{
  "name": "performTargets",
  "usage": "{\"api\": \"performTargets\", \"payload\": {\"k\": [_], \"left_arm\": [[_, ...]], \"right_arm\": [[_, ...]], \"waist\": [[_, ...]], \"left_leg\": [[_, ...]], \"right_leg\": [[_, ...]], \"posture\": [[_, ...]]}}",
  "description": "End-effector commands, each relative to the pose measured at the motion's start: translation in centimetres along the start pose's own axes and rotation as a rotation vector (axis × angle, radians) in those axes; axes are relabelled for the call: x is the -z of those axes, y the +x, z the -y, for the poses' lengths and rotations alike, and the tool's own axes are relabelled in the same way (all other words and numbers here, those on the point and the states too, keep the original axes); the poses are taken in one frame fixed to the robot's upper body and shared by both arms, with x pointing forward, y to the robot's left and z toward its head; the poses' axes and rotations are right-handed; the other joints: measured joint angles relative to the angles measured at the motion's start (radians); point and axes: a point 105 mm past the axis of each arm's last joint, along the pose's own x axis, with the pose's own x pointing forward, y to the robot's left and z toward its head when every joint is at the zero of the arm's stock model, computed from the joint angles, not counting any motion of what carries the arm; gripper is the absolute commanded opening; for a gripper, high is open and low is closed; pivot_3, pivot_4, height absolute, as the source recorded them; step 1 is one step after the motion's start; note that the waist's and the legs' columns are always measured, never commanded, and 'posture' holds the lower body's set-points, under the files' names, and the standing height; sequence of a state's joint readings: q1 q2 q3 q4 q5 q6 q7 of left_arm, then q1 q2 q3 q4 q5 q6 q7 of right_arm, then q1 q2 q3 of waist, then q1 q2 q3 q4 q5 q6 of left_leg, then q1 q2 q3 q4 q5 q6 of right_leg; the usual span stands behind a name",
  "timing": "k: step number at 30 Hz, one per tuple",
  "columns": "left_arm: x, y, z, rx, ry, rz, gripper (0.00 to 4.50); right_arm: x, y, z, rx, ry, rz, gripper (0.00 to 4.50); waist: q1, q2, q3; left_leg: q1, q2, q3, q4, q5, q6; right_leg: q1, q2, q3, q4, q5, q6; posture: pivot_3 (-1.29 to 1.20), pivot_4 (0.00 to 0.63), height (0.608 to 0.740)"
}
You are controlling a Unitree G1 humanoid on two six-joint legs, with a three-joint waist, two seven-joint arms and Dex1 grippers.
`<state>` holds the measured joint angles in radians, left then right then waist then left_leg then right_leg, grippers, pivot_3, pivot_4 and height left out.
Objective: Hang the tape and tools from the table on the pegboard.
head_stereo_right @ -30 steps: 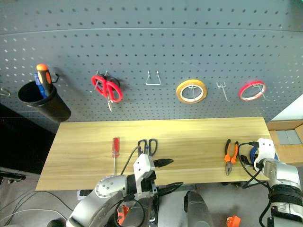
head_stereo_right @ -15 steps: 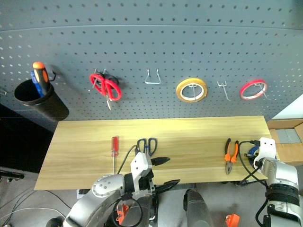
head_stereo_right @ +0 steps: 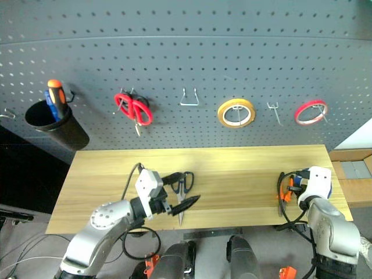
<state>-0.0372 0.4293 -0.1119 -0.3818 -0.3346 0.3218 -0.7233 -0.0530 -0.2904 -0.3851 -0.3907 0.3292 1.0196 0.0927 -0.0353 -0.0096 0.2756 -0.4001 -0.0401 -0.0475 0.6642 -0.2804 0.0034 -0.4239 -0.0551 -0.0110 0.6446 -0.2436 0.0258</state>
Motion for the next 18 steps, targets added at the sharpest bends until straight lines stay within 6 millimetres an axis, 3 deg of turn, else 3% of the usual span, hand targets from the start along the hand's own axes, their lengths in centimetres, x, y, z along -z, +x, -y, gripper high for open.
{"api": "performTargets", "payload": {"k": [1, 6, 11, 18], "left_arm": [[-1.5, 0.2, 0.3, 0.031, 0.036, 0.098, 4.5], [-2.0, 1.1, -0.7, 0.042, 0.106, 0.153, 4.5], [-3.4, 2.1, -1.4, 0.049, 0.13, 0.268, 4.5], [-3.2, 3.6, -1.4, 0.099, 0.129, 0.278, 4.5]], "right_arm": [[-1.5, -1.9, -3.1, -0.201, 0.033, 0.146, 0.35], [-2.9, -3.6, -5.2, -0.355, 0.108, 0.336, 0.35], [-4.8, -4.8, -5.5, -0.344, 0.146, 0.5, 0.35], [-7.5, -5.9, -8.6, -0.408, 0.084, 0.621, 0.35]], "waist": [[-0.004, 0.0, -0.013], [-0.023, 0.004, -0.045], [-0.036, 0.003, -0.074], [-0.089, 0.006, -0.107]], "left_leg": [[0.0, 0.0, 0.0, 0.0, 0.0, 0.0], [0.003, 0.0, 0.001, 0.001, -0.001, 0.002], [0.004, -0.001, 0.003, 0.003, -0.002, 0.004], [0.006, -0.001, 0.005, 0.009, -0.002, 0.005]], "right_leg": [[0.0, 0.0, 0.0, 0.0, 0.0, 0.0], [0.002, 0.0, 0.001, 0.002, 0.001, 0.001], [0.003, 0.001, 0.002, 0.002, 0.003, 0.005], [0.005, 0.002, 0.003, 0.005, 0.004, 0.006]], "posture": [[-0.2, 0.178, 0.74], [-0.23, 0.142, 0.74], [-0.28, 0.118, 0.74], [-0.32, 0.101, 0.74]]}}
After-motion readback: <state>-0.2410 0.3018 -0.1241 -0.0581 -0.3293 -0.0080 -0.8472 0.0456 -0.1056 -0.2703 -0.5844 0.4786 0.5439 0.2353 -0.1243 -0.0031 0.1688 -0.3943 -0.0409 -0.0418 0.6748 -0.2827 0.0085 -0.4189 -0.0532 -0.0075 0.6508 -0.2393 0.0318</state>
